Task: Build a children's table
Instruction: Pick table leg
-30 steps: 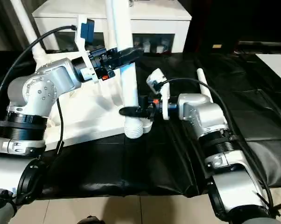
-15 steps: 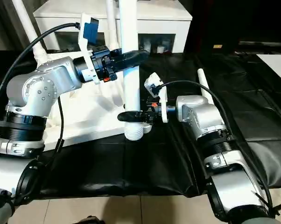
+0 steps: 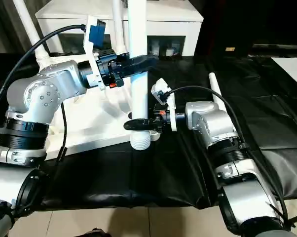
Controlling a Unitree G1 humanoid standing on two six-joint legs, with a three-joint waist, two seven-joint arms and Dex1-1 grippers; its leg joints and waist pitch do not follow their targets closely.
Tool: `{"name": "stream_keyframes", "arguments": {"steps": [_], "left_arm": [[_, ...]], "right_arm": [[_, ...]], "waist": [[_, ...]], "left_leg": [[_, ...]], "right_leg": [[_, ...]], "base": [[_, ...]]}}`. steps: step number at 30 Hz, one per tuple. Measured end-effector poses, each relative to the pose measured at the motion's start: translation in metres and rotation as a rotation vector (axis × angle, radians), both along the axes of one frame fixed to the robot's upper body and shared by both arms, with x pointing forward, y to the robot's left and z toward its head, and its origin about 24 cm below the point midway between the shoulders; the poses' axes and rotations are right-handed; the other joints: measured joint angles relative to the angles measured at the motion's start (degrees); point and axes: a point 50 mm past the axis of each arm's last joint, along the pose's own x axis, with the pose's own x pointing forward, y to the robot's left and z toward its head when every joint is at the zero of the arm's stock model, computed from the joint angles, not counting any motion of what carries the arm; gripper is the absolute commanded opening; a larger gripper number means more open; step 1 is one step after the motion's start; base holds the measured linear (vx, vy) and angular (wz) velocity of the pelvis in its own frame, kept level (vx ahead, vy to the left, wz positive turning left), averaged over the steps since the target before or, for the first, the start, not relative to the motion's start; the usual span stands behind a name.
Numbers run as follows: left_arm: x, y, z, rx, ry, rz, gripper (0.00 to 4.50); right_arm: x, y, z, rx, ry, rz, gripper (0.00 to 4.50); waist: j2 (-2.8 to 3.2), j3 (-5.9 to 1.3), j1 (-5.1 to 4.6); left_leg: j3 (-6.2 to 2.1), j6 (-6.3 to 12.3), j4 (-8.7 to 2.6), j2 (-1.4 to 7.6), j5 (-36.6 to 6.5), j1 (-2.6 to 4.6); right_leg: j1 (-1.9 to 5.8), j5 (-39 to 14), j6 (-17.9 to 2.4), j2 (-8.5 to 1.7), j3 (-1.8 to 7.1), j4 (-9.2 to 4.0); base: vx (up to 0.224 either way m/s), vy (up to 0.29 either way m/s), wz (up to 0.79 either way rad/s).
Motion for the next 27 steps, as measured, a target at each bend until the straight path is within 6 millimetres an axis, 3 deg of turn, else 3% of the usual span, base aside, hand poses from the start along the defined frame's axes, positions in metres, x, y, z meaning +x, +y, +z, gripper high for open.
{"name": "stream_keyframes", "arguments": {"steps": [1,5,6,14,15,20,24,27], "left_arm": [[0.000,0.000,0.000,0.000,0.003,-0.001,2.43],[-0.001,0.001,-0.001,-0.011,0.024,-0.013,2.55],[0.000,0.002,-0.001,-0.014,0.028,-0.010,2.85],[-0.002,0.002,0.000,-0.048,0.050,-0.040,3.44],[-0.002,0.003,-0.002,-0.069,0.066,-0.046,3.70],[-0.001,0.010,-0.016,-0.107,0.116,-0.040,3.97],[0.005,0.028,-0.043,-0.081,0.144,0.151,4.29],[0.016,0.052,-0.074,0.146,0.085,0.441,4.46]], "right_arm": [[0.000,0.000,0.000,0.000,0.000,0.000,1.91],[0.000,0.001,-0.001,0.005,0.000,-0.007,1.91],[0.000,0.002,-0.001,0.008,0.000,-0.010,1.89],[-0.001,-0.004,0.001,0.039,-0.017,-0.060,1.88],[-0.001,-0.008,0.000,0.041,-0.016,-0.078,1.87],[0.003,-0.032,0.008,0.070,-0.027,-0.199,1.86],[0.000,-0.053,0.006,0.076,-0.024,-0.303,1.86],[0.001,-0.057,-0.002,0.034,-0.041,-0.401,1.86]], "waist": [[0.00,0.00,0.00],[0.01,0.00,-0.03],[0.01,0.00,-0.04],[0.04,-0.01,0.05],[0.11,-0.01,0.01],[0.33,-0.11,0.00],[0.35,-0.12,-0.16],[0.36,-0.12,-0.90]], "left_leg": [[0.00,0.00,0.00,0.00,0.0,0.00],[0.00,0.00,0.00,0.00,0.0,0.00],[0.00,0.00,0.00,0.00,0.0,0.00],[0.00,0.00,0.00,-0.01,0.0,0.01],[0.00,0.00,0.01,-0.01,0.0,0.01],[-0.01,0.00,0.01,-0.01,0.0,0.05],[-0.01,0.00,0.01,0.00,0.0,0.07],[-0.04,-0.01,0.00,0.02,0.0,0.13]], "right_leg": [[0.00,0.0,0.0,0.00,0.00,0.00],[-0.01,0.0,0.0,0.00,0.00,0.01],[0.00,0.0,0.0,0.00,0.00,0.00],[0.02,0.0,0.0,0.00,0.00,0.00],[0.02,0.0,0.0,0.00,0.00,0.00],[0.05,0.0,0.0,0.00,0.00,0.00],[0.06,0.0,0.0,0.01,-0.01,0.01],[0.06,0.0,0.0,0.04,-0.01,0.03]], "base": [[0.000,0.000,0.00],[0.000,0.000,0.00],[0.000,0.000,0.00],[0.000,0.000,0.00],[0.000,0.000,0.00],[0.000,0.000,0.00],[0.000,0.000,0.00],[0.000,0.000,0.00]]}}
